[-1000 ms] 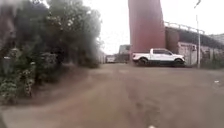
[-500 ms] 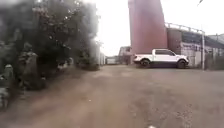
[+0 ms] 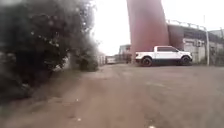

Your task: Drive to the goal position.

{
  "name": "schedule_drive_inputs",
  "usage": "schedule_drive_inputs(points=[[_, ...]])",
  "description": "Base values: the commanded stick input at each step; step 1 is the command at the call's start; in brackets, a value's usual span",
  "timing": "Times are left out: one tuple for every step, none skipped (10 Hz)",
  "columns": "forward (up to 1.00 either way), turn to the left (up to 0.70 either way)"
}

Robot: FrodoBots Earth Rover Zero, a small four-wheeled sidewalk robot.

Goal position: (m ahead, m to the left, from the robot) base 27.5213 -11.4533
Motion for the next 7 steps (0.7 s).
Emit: schedule_drive_inputs(points=[[1.0, 0.0], [1.0, 0.0], [1.0, 0.0], [1.0, 0.0], [1.0, 0.0], [1.0, 0.0], [1.0, -0.09]])
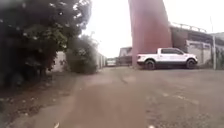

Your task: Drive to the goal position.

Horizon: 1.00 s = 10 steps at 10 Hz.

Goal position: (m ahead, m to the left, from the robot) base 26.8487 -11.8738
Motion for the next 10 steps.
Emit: schedule_drive_inputs(points=[[1.0, 0.0], [1.0, 0.0], [1.0, 0.0], [1.0, 0.0], [1.0, 0.0], [1.0, 0.0], [1.0, 0.0], [1.0, 0.0], [1.0, 0.0], [1.0, 0.0]])
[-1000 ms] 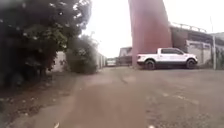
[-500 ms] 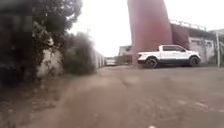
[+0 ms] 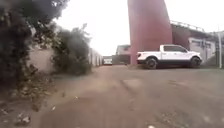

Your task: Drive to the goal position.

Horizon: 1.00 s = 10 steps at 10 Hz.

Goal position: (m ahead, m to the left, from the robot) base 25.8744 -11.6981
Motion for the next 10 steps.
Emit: schedule_drive_inputs(points=[[1.0, 0.0], [1.0, 0.0], [1.0, 0.0], [1.0, 0.0], [1.0, 0.0], [1.0, 0.0], [1.0, 0.0], [1.0, 0.0], [1.0, 0.0], [1.0, 0.0]])
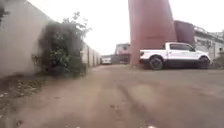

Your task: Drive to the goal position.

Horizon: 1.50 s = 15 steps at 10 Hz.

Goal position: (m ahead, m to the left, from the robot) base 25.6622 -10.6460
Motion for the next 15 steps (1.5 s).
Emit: schedule_drive_inputs(points=[[1.0, 0.0], [1.0, 0.0], [1.0, 0.0], [1.0, 0.0], [1.0, 0.0], [1.0, 0.0], [1.0, 0.0], [1.0, 0.0], [1.0, 0.0], [1.0, 0.0], [1.0, 0.0], [1.0, 0.0], [1.0, 0.0], [1.0, 0.0], [1.0, 0.0]])
